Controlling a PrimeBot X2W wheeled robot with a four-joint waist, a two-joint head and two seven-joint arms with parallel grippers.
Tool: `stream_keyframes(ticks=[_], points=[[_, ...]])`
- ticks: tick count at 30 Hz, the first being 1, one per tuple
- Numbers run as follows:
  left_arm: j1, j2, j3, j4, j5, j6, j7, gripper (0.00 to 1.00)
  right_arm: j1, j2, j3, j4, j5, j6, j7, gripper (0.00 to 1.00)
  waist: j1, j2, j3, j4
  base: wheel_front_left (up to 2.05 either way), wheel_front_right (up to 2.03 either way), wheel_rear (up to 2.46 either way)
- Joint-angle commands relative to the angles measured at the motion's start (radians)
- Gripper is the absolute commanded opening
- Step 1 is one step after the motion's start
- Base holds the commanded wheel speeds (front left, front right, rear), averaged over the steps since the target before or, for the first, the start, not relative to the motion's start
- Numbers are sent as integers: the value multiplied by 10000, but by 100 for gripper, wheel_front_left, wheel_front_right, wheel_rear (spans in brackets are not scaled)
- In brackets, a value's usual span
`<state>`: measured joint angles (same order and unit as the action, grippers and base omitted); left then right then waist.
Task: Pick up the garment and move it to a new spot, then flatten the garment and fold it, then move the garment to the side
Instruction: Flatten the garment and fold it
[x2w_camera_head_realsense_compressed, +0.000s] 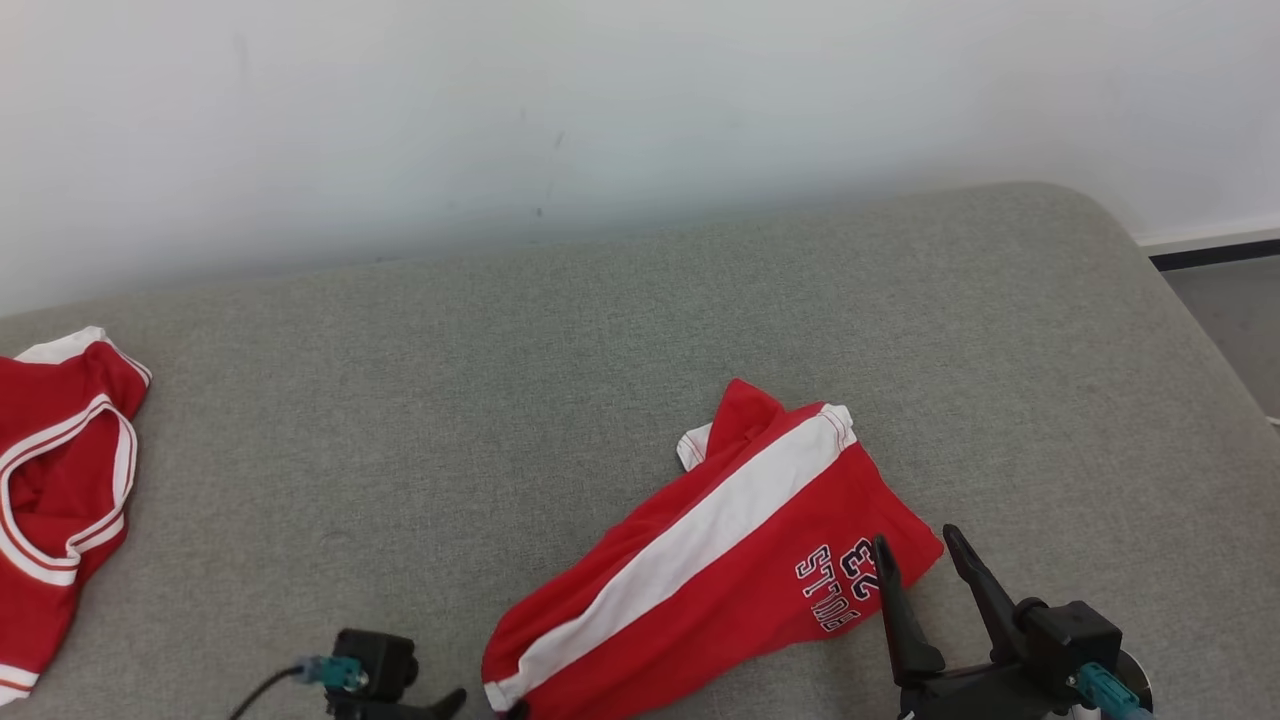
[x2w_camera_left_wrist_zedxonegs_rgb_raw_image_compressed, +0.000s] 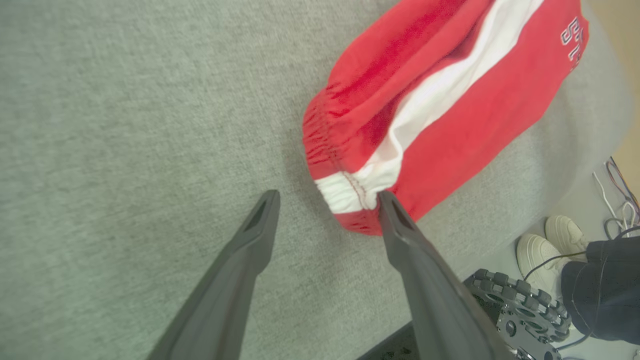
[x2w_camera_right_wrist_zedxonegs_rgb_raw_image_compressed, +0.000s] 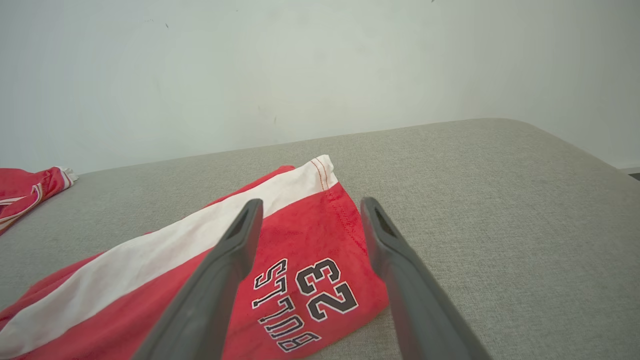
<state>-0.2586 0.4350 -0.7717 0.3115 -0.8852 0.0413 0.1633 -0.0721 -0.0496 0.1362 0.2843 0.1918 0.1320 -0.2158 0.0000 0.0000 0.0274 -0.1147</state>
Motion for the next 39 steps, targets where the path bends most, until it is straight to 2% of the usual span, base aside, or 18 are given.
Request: stream_keyframes(ticks=[1,2,3,4,8,11,15,20,28,29,30,31,37,39], points=[[131,167,137,-313,-158,190,96,100,111,-13,-17,2,13,-25,-40,100,0,0,-32,36,0,0,0],[183,333,246,-565,-202,367,227,100,112,-11,2,-2,30,-25,-39,100,0,0,-45,49,0,0,0],[308,602,375,-1171,-302,757,570,100,113,-13,34,-8,65,-25,-34,100,0,0,-74,61,0,0,0],[308,602,375,-1171,-302,757,570,100,113,-13,34,-8,65,-25,-34,100,0,0,-74,61,0,0,0],[186,1027,730,-2223,-112,1523,655,100,95,-13,82,-16,88,-25,-37,100,0,0,-67,74,0,0,0],[-85,1067,781,-2644,-33,1726,823,100,47,-11,127,-7,66,-25,-12,100,0,0,-43,50,0,0,0],[-711,939,518,-2196,57,1359,1223,100,-35,-10,166,-24,-8,-25,18,100,0,0,39,20,0,0,0],[-1465,573,114,-844,7,794,1852,100,-131,-13,337,-53,-1,-25,83,100,0,0,133,-225,0,0,0],[-1841,-106,-3,583,-443,211,2018,100,-88,-11,258,-65,-33,-25,41,100,0,0,293,-473,0,0,0],[-1909,-145,-41,729,-451,128,2057,43,-87,-11,250,-77,-38,-25,43,100,0,0,313,-482,0,0,0],[-1971,-211,-62,846,-444,88,2038,19,-95,-13,232,-85,-45,-25,45,100,0,0,333,-484,0,0,0],[-2033,-287,-64,965,-433,30,1965,0,-108,-13,219,-92,-55,-25,46,100,0,0,349,-482,0,0,0],[-2396,-635,19,1716,-95,108,1227,0,-238,-13,199,-161,-21,-25,49,100,0,0,480,-446,0,0,0],[-2630,-695,181,1937,38,271,787,0,-246,-12,189,-155,8,-25,29,100,0,0,532,-427,0,0,0]])
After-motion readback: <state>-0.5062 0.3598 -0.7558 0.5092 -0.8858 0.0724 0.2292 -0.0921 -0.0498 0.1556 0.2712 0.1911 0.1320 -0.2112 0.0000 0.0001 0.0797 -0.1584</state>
